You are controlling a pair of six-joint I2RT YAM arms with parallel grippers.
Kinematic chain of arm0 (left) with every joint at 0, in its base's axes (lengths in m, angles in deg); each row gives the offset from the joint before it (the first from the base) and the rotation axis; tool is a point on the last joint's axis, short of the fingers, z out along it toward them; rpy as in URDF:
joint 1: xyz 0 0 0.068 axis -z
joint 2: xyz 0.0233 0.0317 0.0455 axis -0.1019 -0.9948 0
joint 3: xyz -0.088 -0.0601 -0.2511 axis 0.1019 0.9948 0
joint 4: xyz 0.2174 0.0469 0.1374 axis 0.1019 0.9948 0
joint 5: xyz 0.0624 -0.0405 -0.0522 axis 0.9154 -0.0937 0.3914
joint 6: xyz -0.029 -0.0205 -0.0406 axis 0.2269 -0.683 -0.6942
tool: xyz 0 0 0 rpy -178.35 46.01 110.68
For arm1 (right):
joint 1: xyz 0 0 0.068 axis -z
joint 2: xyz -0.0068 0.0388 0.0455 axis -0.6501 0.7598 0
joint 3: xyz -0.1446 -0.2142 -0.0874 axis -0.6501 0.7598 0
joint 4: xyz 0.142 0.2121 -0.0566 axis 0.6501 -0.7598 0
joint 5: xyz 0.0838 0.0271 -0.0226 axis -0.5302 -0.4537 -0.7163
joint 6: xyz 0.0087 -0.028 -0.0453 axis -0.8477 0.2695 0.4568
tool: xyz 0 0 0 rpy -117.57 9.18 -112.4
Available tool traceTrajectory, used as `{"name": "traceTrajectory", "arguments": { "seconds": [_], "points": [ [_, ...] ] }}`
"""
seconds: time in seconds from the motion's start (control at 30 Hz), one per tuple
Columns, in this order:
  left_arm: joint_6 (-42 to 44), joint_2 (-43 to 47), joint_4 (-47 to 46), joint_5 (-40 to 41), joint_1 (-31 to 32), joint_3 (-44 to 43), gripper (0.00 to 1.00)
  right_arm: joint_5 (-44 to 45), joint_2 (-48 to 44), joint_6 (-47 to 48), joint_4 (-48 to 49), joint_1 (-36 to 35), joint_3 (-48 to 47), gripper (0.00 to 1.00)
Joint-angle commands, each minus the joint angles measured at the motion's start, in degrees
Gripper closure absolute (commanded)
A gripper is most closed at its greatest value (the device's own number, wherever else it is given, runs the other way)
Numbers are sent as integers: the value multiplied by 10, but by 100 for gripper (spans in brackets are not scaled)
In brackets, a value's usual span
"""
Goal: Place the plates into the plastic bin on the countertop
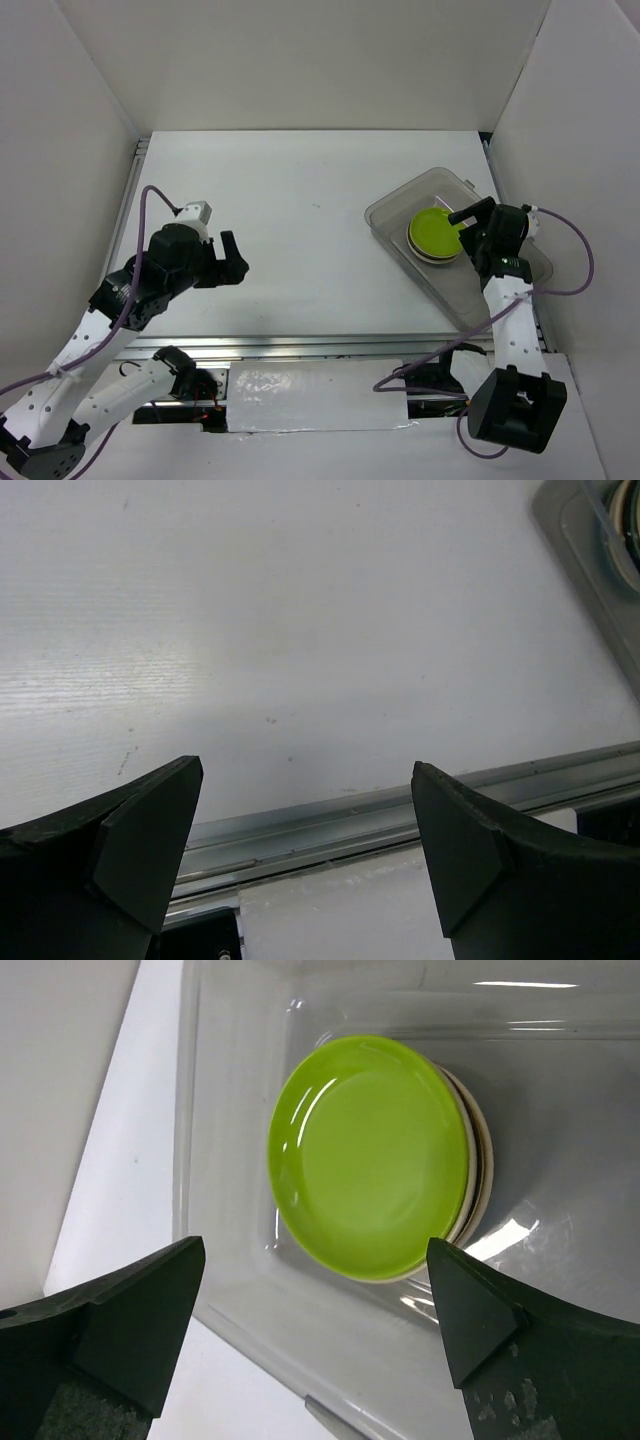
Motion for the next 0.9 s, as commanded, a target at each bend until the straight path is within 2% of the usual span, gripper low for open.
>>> {"name": "traceTrajectory", "arguments": {
  "seconds": [0.0,0.1,0.3,0.33,0.4,0.5,0.7,0.87],
  "points": [
    [11,-4,24,56,2,-18,1,24,-44,38,-57,-23,-32,0],
    [12,-21,46,117,1,-54,1,13,-85,95,-91,-76,-54,0],
    [5,-65,103,260,-8,-157,1,77,-151,186,-244,-233,-204,0],
    [1,-69,115,270,-10,-179,1,133,-161,186,-261,-264,-221,0],
    [-1,-72,122,290,-16,-196,1,168,-179,190,-321,-340,-281,0],
    [-11,-60,146,302,-24,-226,1,189,-187,200,-437,-397,-370,0],
    [-19,-7,168,288,-25,-222,1,168,-232,248,-514,-408,-463,0],
    [-12,65,173,236,-25,-181,1,123,-268,271,-549,-413,-537,0]
  ]
}}
